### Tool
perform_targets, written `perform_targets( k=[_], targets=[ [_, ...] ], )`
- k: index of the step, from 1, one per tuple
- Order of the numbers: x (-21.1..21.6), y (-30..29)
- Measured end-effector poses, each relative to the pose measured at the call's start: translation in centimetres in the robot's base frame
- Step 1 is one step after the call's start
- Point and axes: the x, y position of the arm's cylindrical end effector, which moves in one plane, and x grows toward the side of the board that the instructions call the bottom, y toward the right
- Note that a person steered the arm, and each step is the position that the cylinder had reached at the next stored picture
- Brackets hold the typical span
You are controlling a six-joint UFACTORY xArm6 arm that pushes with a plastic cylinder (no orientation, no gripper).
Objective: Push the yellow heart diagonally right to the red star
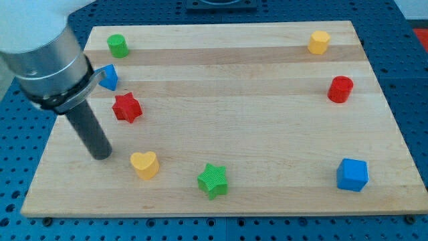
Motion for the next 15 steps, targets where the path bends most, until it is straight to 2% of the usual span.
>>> perform_targets(
  k=[1,2,3,4,7,9,12,13,14,15],
  targets=[
    [4.1,0.0],
    [5.9,3.9],
    [5.7,5.0],
    [4.3,5.5],
    [-8.9,12.4],
    [-9.1,11.9],
    [-0.8,6.0],
    [5.3,6.1],
    [4.7,9.8],
    [4.5,9.8]
  ],
)
